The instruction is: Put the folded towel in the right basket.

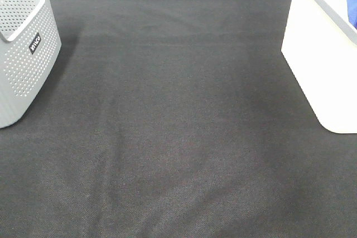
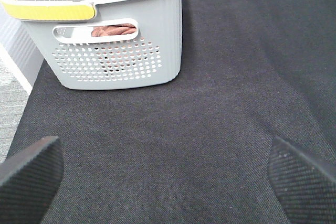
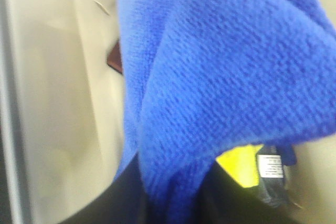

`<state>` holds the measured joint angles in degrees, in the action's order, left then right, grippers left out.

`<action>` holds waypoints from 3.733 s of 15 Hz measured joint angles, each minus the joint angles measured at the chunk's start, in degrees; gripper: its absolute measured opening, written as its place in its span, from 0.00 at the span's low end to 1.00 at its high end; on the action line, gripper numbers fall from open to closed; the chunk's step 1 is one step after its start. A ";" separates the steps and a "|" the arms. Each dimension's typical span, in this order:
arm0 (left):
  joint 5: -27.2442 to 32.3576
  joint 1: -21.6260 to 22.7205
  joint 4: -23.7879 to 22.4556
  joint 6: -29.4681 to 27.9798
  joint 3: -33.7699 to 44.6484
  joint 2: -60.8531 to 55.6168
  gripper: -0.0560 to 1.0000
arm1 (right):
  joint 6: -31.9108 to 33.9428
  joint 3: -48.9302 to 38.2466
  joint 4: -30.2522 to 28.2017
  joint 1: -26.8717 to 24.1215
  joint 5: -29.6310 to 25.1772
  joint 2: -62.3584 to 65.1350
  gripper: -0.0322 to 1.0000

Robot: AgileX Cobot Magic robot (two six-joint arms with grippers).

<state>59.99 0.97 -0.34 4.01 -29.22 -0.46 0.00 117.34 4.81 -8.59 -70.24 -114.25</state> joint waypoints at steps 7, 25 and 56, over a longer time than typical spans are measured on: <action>0.00 0.00 0.00 0.00 0.00 0.00 0.99 | 0.63 0.00 -3.61 0.00 0.11 -2.58 0.89; 0.00 0.00 0.00 0.00 0.00 0.00 0.99 | -7.45 -47.56 6.19 0.06 4.47 52.31 0.98; 0.00 0.00 0.00 0.00 0.00 0.00 0.99 | -2.52 -91.27 -3.44 7.91 6.93 114.36 0.98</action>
<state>59.99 0.97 -0.34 4.01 -29.22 -0.46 -2.52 26.07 1.38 -0.69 -63.31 0.11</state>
